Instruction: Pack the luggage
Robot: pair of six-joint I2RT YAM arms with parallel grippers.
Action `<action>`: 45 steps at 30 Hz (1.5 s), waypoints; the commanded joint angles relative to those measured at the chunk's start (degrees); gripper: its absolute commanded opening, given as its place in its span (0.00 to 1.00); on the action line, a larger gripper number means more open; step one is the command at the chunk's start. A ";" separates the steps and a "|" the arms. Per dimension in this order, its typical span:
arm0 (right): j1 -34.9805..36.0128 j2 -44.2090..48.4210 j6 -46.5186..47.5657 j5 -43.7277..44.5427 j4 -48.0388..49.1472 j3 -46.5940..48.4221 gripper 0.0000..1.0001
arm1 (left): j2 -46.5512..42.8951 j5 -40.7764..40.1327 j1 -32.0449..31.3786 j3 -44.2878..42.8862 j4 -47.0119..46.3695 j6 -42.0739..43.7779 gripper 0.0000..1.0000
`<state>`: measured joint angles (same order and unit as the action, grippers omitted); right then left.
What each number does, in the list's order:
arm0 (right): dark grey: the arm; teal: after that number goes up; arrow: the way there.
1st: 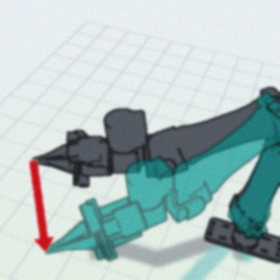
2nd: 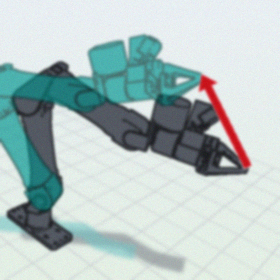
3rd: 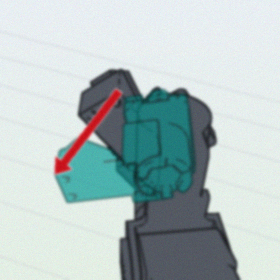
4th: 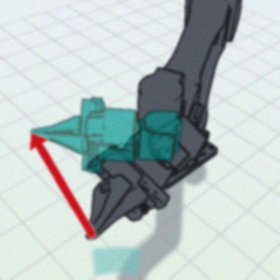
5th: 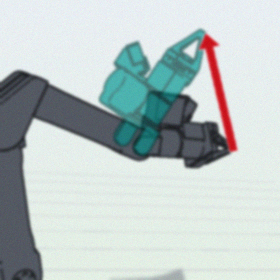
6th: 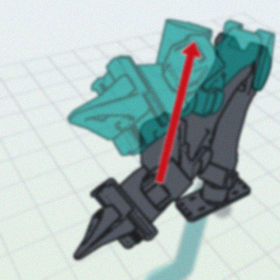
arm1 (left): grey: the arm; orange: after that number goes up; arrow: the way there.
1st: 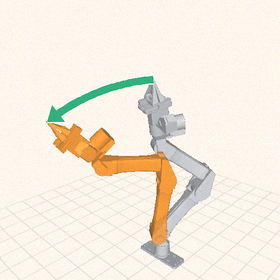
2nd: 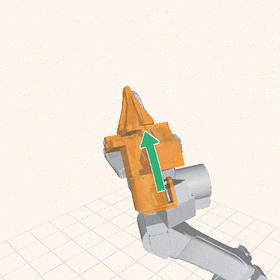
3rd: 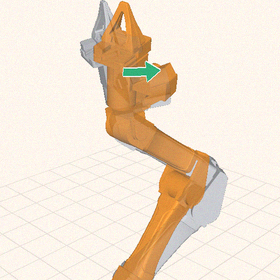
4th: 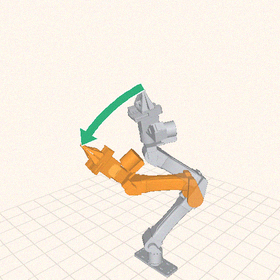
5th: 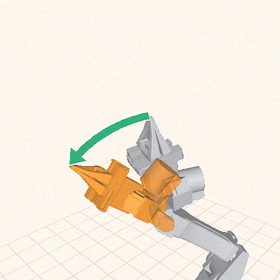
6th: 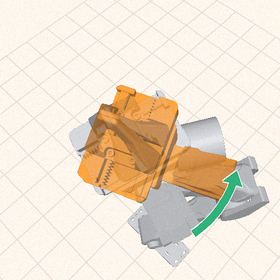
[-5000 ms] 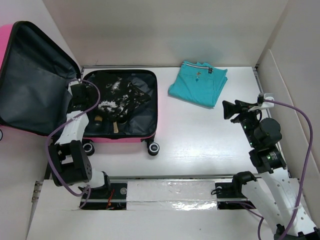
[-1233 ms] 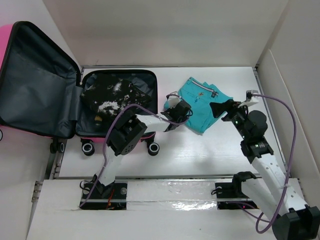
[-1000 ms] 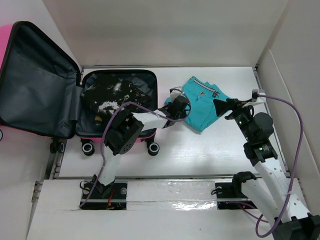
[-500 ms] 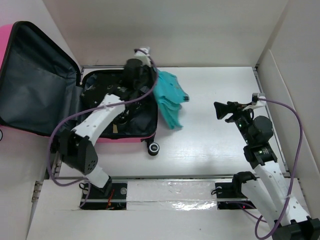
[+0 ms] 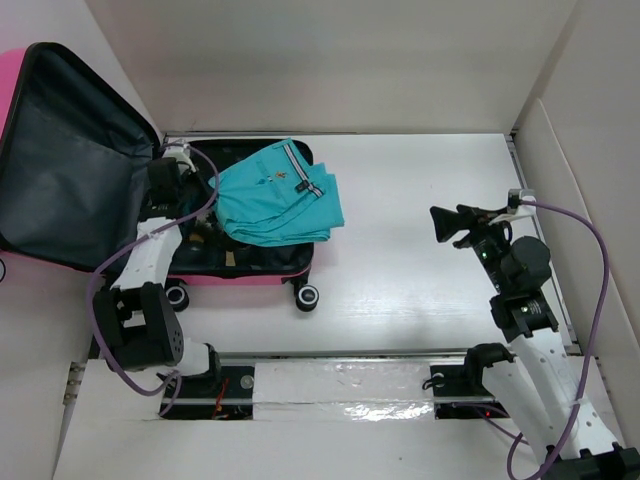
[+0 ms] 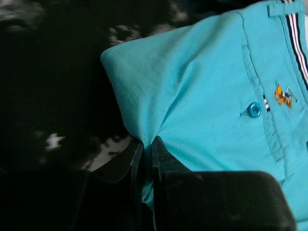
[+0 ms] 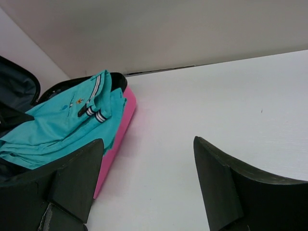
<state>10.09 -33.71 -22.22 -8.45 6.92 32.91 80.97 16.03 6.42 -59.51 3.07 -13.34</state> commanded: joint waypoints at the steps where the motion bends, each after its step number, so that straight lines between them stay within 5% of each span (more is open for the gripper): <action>1: -0.42 0.93 1.12 -0.96 0.20 1.20 0.81 | -6.08 -5.91 3.77 -0.09 -4.04 -0.63 0.00; 21: -0.42 0.40 0.95 -2.71 0.99 0.84 0.81 | -4.86 -27.71 10.64 2.91 -0.44 -3.62 0.00; 28: -0.42 0.58 1.21 -3.24 1.08 0.84 0.79 | -10.56 -23.51 10.64 3.16 0.54 -10.56 0.43; 31: -0.42 0.93 1.83 -3.42 0.90 0.84 0.60 | -18.37 -21.84 10.64 5.54 0.79 -12.49 0.46; 32: -0.42 0.93 2.44 -3.85 0.99 0.84 0.31 | -20.65 -21.22 10.64 6.15 1.32 -12.58 0.46; 33: -0.42 0.84 2.70 -4.12 0.91 0.93 0.22 | -25.64 -21.30 10.64 6.33 2.02 -12.67 0.44; 34: -0.42 0.23 2.79 -4.47 0.99 1.02 0.08 | -28.21 -21.65 10.64 6.59 3.51 -12.93 0.32; 38: -0.42 -2.22 2.97 -7.89 2.57 0.93 0.00 | -39.90 -30.15 9.41 8.17 8.52 -14.16 0.00; 43: 0.11 -3.73 2.97 -12.20 3.72 1.11 0.00 | -42.30 -46.76 8.88 5.28 20.63 -16.27 0.00; 45: 0.11 -4.16 3.32 -13.08 3.63 1.37 0.01 | -41.25 -59.58 8.88 4.84 23.46 -19.24 0.00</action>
<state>10.11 -38.09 -20.14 -17.93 7.27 32.91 36.64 -25.96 15.73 -54.37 17.17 -28.69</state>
